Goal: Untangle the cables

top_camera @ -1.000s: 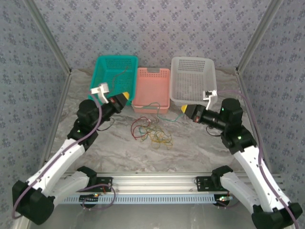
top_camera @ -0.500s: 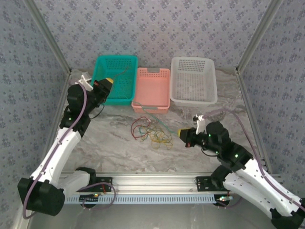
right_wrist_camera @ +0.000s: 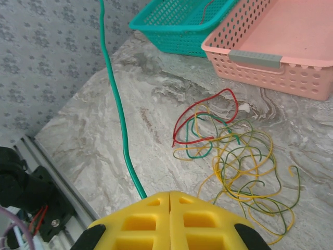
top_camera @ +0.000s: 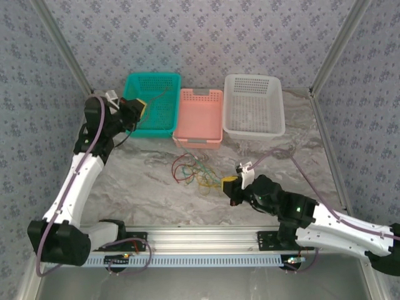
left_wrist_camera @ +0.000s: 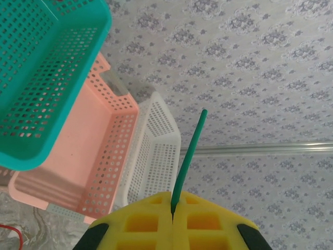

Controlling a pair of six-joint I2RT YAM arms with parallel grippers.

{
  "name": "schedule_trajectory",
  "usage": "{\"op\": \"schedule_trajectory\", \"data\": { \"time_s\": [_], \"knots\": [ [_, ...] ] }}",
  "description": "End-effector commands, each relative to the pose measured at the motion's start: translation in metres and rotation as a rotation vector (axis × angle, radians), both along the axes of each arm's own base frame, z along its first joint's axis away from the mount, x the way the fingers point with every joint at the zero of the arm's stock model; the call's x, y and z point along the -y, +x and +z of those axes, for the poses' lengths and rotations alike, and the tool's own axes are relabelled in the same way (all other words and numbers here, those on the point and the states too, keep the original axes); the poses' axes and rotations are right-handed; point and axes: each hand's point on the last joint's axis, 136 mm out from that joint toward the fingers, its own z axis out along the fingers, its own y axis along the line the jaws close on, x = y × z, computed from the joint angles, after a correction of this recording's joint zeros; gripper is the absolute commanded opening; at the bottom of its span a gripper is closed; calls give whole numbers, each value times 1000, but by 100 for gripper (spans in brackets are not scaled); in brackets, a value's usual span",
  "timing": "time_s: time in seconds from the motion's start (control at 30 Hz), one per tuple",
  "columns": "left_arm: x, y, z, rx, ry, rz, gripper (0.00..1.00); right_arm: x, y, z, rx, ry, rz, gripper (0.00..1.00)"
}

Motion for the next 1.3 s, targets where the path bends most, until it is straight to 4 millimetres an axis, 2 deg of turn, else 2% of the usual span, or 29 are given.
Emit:
{"op": "schedule_trajectory", "data": {
  "time_s": [0.0,0.07,0.17,0.33,0.47,0.53,0.57,0.63,0.77,0.87,0.9,0.97,1.03,1.13,1.2,1.27],
  "knots": [
    [-7,31,44,131,26,71,0,12,4,-19,0,-141,-28,0],
    [17,43,38,121,89,4,0,6,13,-3,6,-130,-36,0],
    [47,64,21,92,218,-79,0,1,40,14,-28,-133,-71,0],
    [88,100,-12,58,367,-171,0,-4,94,16,-133,-135,-145,0],
    [118,131,-42,22,450,-230,0,-6,132,10,-190,-121,-174,0],
    [129,147,-64,-13,496,-249,0,-8,149,6,-218,-112,-181,0],
    [134,157,-66,-9,514,-249,0,-9,159,0,-234,-120,-190,0],
    [139,172,-91,-51,548,-256,0,-10,178,-9,-265,-126,-199,0],
    [145,193,-123,-88,611,-260,0,-13,210,-27,-311,-124,-212,0],
    [150,206,-140,-113,641,-281,10,-21,234,-38,-338,-128,-212,0],
    [151,207,-148,-136,657,-293,18,-23,240,-46,-358,-134,-209,0],
    [150,208,-153,-158,677,-299,50,-28,249,-59,-394,-148,-204,0],
    [147,207,-150,-161,713,-288,65,-30,256,-75,-432,-180,-213,0],
    [144,198,-128,-131,772,-261,77,-26,265,-92,-457,-204,-235,0],
    [144,191,-110,-107,794,-246,79,-25,268,-98,-464,-211,-238,1],
    [141,182,-93,-92,809,-228,79,-26,271,-99,-466,-217,-233,7]
  ]
}}
